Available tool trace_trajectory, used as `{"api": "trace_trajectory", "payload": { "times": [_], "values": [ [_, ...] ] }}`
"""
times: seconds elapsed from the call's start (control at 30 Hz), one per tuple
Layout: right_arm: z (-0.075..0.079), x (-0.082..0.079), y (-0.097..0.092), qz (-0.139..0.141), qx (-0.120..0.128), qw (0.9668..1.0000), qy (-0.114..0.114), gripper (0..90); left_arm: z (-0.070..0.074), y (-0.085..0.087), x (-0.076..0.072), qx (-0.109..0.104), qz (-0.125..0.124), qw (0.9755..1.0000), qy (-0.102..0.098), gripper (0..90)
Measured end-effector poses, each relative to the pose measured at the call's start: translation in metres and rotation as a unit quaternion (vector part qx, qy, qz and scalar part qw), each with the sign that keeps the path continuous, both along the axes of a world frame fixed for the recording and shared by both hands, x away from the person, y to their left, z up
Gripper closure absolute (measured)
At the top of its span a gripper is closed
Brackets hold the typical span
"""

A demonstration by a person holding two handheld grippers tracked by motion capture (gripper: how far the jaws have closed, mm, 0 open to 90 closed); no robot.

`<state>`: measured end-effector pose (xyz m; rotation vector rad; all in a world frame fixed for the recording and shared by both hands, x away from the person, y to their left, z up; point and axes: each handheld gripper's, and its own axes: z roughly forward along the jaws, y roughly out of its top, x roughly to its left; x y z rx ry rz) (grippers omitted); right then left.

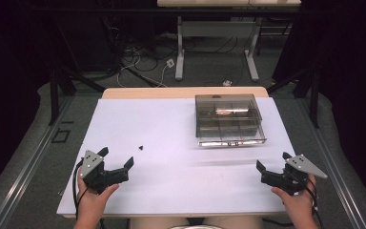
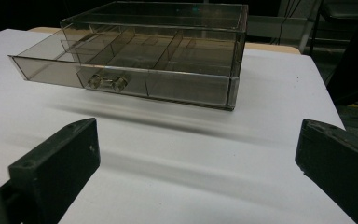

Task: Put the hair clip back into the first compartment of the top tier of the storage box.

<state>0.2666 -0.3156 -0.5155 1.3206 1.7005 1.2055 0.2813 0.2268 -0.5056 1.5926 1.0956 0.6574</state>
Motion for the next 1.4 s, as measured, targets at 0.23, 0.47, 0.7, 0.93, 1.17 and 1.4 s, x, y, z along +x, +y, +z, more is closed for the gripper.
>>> {"api": "trace_trajectory", "payload": {
  "times": [0.23,0.47,0.7,0.93,1.17,1.4],
  "values": [
    [0.0,0.0,0.0,-0.005,0.007,1.0,-0.004,1.6,-0.002,0.002,0.001,-0.011,0.001,0.9999,-0.001,0.3],
    [-0.003,0.005,0.0,-0.017,0.004,0.9998,-0.001,5.8,0.0,0.005,0.002,-0.014,0.005,0.9999,0.0,1.6],
    [-0.005,0.005,-0.002,-0.035,0.004,0.9994,0.0,14.8,0.002,0.0,0.006,-0.004,0.004,1.0,-0.003,2.9],
    [-0.005,0.005,-0.001,-0.027,-0.002,0.9996,0.001,15.3,0.009,-0.005,0.012,-0.003,0.001,1.0,-0.002,4.1],
    [-0.008,0.007,0.002,-0.017,-0.012,0.9998,0.004,15.6,0.013,-0.008,0.021,0.003,0.002,1.0,-0.001,4.5],
    [-0.009,0.007,0.004,-0.015,-0.016,0.9997,0.01,15.6,0.019,-0.011,0.031,0.023,0.006,0.9997,-0.008,8.9]
  ]
}}
